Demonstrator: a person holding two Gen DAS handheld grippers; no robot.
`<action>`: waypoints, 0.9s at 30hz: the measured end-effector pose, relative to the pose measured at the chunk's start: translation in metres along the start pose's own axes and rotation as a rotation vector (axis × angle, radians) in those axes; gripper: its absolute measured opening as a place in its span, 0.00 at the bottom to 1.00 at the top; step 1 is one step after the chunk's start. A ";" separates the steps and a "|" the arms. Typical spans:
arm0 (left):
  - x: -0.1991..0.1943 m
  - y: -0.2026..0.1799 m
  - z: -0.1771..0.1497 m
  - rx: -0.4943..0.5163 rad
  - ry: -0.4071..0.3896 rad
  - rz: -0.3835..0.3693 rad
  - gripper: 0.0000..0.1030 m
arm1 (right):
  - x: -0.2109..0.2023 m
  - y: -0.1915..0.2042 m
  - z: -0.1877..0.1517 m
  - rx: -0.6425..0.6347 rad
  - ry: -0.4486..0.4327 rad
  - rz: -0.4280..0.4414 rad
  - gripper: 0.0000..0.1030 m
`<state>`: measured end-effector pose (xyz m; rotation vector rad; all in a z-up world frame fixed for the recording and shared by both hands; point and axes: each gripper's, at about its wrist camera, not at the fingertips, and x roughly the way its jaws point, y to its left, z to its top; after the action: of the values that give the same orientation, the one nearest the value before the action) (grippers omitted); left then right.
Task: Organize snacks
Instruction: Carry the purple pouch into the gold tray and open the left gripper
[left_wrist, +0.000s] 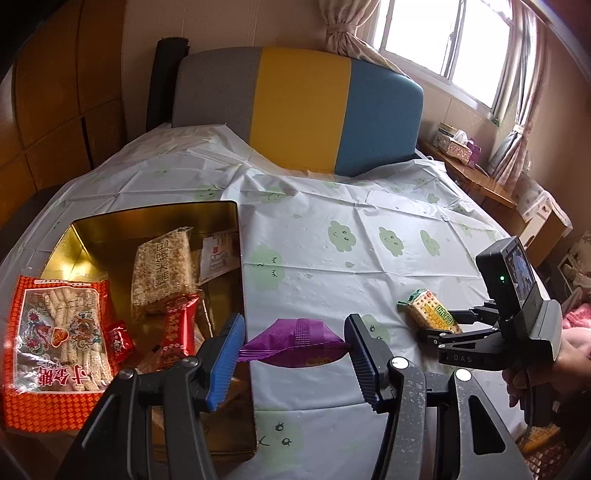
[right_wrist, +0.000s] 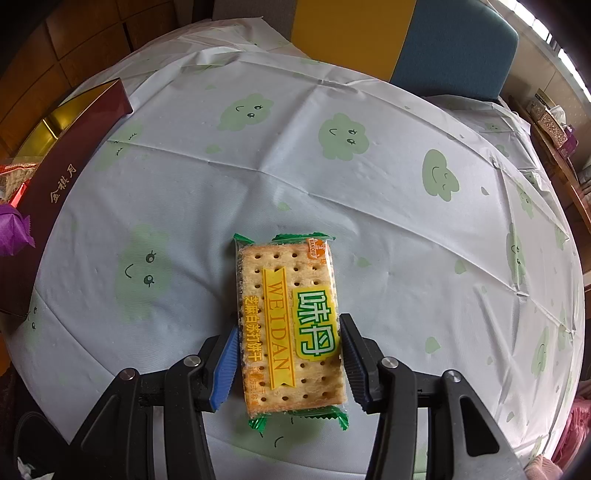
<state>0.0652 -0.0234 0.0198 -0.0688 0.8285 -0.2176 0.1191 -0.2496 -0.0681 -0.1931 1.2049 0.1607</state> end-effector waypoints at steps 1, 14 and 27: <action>-0.003 0.004 0.001 -0.009 -0.004 0.005 0.55 | 0.000 0.001 0.000 -0.001 0.000 -0.001 0.50; -0.026 0.089 0.024 -0.139 -0.084 0.168 0.55 | 0.000 0.002 -0.001 -0.006 -0.001 -0.006 0.50; 0.006 0.153 0.029 -0.206 -0.030 0.307 0.56 | -0.001 0.004 -0.001 -0.002 -0.002 -0.012 0.50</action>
<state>0.1159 0.1243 0.0124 -0.1361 0.8179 0.1581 0.1169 -0.2461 -0.0673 -0.2020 1.2015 0.1516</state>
